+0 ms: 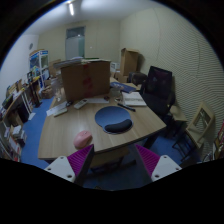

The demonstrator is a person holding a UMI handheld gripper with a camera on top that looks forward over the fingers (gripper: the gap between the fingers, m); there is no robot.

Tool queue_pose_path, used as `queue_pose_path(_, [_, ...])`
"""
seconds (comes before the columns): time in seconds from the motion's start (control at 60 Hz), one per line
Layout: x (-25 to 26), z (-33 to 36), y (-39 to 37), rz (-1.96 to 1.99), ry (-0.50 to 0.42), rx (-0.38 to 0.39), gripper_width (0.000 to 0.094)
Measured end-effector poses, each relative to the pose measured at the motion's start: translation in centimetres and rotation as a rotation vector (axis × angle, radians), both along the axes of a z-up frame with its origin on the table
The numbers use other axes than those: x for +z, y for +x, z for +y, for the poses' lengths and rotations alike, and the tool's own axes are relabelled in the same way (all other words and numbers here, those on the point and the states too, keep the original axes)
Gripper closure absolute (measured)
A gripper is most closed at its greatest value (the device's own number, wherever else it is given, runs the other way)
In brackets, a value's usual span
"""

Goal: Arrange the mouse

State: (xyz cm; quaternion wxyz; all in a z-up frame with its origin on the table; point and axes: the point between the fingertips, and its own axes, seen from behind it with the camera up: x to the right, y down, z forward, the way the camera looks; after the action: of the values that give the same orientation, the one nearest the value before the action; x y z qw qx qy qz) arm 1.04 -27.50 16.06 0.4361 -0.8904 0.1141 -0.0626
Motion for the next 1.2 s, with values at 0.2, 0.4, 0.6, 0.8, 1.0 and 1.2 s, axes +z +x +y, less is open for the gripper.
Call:
queue_pose_path(0.2, [-0.3, 1.2, 1.2, 0.019, 0.014, 0.011, 0.0128])
queue_pose_path(0.4, [-4.7, 4.0, -3.3, 0.058, -0.004, 0.088, 0.0129])
queue_pose_path(0.6, [-10.7, 9.7, -11.1, 0.160, 0.020, 0.169, 0.0131])
queue_pose_path(0.8, [-15.8, 14.5, -13.3, 0.131, -0.001, 0.186, 0.0136])
queue_pose_path(1.0, [-17.3, 18.5, -12.7, 0.081, 0.032, 0.187, 0.0126])
queue_pose_path(1.2, [-17.3, 21.5, -13.3, 0.014, 0.123, 0.223, 0.0151])
